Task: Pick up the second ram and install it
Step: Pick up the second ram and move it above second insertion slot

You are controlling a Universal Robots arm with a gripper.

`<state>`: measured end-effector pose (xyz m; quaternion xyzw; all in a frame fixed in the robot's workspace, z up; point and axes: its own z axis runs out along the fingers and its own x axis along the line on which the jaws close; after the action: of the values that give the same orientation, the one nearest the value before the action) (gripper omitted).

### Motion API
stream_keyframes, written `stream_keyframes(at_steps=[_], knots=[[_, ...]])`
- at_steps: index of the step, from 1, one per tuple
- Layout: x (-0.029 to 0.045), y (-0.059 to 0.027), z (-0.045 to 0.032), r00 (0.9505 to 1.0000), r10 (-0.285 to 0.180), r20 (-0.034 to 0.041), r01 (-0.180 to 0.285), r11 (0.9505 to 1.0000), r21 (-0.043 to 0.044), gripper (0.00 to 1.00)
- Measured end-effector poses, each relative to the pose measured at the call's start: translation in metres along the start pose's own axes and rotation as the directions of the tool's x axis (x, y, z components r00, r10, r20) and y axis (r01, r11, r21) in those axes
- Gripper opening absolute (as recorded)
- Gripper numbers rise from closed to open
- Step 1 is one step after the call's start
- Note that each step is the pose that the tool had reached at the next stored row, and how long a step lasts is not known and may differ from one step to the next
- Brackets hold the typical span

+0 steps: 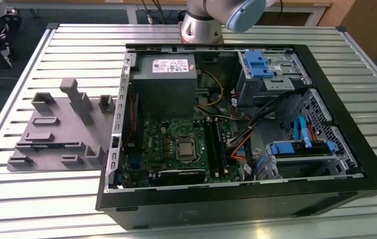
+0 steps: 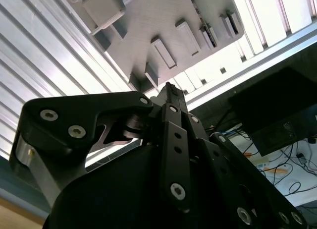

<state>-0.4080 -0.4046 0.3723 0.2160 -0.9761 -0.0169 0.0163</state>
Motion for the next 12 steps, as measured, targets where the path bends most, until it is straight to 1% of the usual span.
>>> stream_keyframes(at_steps=[7,12], knots=[[0.0,0.0,0.0,0.9993,-0.038,-0.0016,0.038,0.9993,0.0009,0.11],[0.0001,0.0001,0.0,0.9973,-0.074,-0.0031,0.074,0.9973,0.0017,0.11]])
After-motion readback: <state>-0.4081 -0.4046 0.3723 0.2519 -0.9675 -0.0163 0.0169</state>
